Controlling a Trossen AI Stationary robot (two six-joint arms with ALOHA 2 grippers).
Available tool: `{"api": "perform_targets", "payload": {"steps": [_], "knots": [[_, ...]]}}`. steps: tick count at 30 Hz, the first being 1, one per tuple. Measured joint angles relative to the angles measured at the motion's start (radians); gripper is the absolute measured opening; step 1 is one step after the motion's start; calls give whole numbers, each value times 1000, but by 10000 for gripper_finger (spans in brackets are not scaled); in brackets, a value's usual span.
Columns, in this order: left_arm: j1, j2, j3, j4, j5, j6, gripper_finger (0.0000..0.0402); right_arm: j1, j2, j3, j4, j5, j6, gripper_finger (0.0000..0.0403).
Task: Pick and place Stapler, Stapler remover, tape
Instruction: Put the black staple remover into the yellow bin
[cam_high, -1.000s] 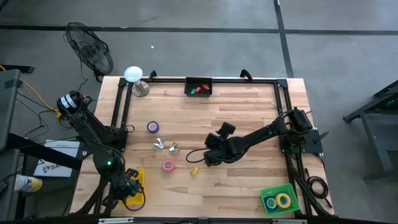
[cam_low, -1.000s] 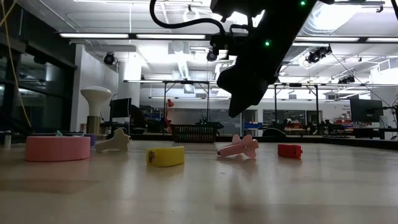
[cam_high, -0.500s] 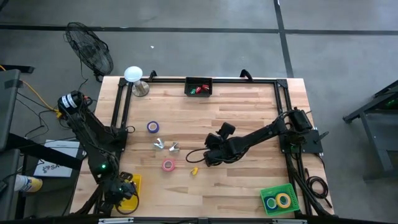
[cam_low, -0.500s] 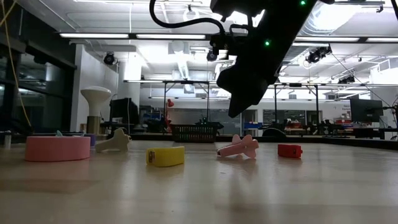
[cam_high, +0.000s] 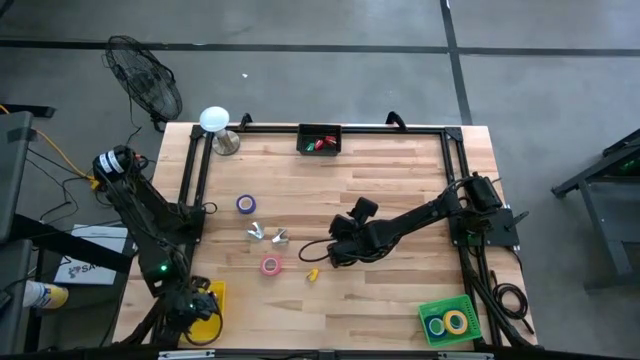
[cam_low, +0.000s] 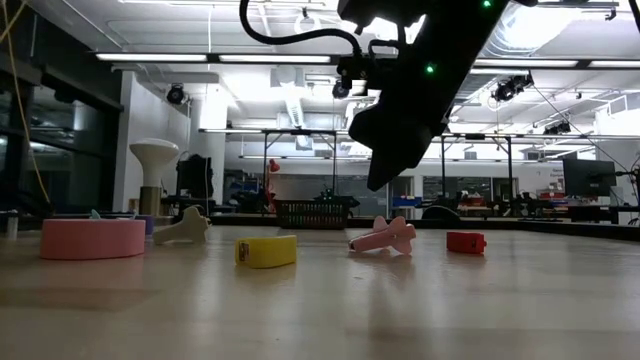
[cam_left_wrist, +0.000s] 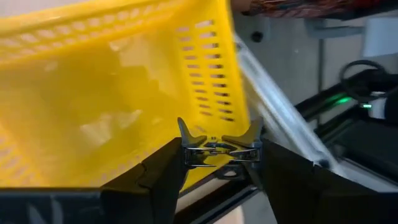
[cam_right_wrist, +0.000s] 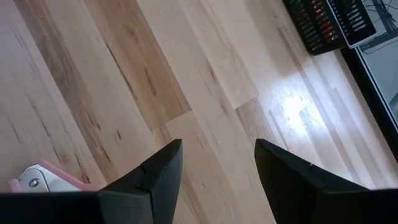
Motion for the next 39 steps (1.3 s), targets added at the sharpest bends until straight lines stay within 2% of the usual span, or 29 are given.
{"api": "perform_targets", "payload": {"steps": [5,17,22,26,29,32,35,39], "knots": [[0,0,30,-106,-51,25,193,0,0,0,0,-4,0,193],[0,0,30,-113,-112,76,194,0,0,0,0,-15,0,193],[0,0,30,-121,-181,122,194,0,0,0,0,-15,0,193],[0,0,30,-236,-185,112,194,0,0,0,0,-14,0,193],[0,0,30,-321,-180,49,194,0,0,0,0,-14,0,193],[0,0,30,-344,-180,43,195,0,0,0,0,-14,-9,193],[0,0,30,-339,-193,43,209,0,0,0,0,-14,-18,193],[0,0,30,-338,-213,43,254,0,0,0,4,-14,-18,193]]}}
